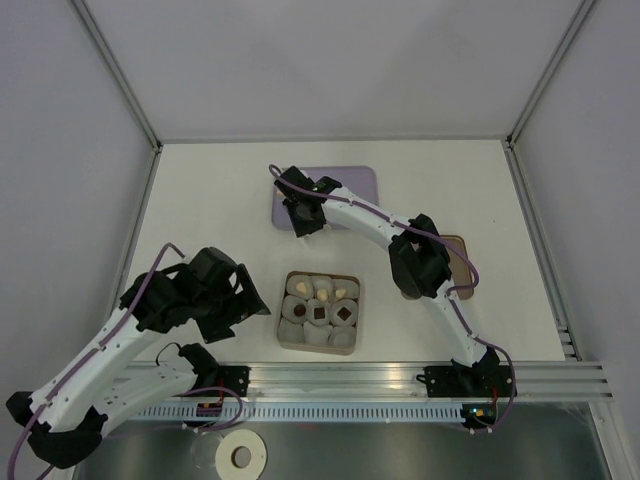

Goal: Pack the chocolate

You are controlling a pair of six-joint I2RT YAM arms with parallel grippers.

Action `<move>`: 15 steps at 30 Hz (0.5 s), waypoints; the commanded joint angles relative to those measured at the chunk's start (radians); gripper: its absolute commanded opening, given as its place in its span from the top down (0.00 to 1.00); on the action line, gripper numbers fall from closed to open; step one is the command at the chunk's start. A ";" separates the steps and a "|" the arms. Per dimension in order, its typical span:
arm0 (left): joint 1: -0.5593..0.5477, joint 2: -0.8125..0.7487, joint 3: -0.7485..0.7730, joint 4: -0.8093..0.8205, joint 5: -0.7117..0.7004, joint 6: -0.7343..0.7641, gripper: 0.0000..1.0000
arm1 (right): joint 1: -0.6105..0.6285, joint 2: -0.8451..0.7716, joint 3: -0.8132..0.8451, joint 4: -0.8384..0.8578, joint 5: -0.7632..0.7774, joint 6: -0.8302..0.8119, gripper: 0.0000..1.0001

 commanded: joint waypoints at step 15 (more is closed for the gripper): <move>-0.002 0.234 -0.127 0.181 0.020 0.076 0.00 | -0.002 -0.013 -0.055 0.044 -0.004 -0.051 0.91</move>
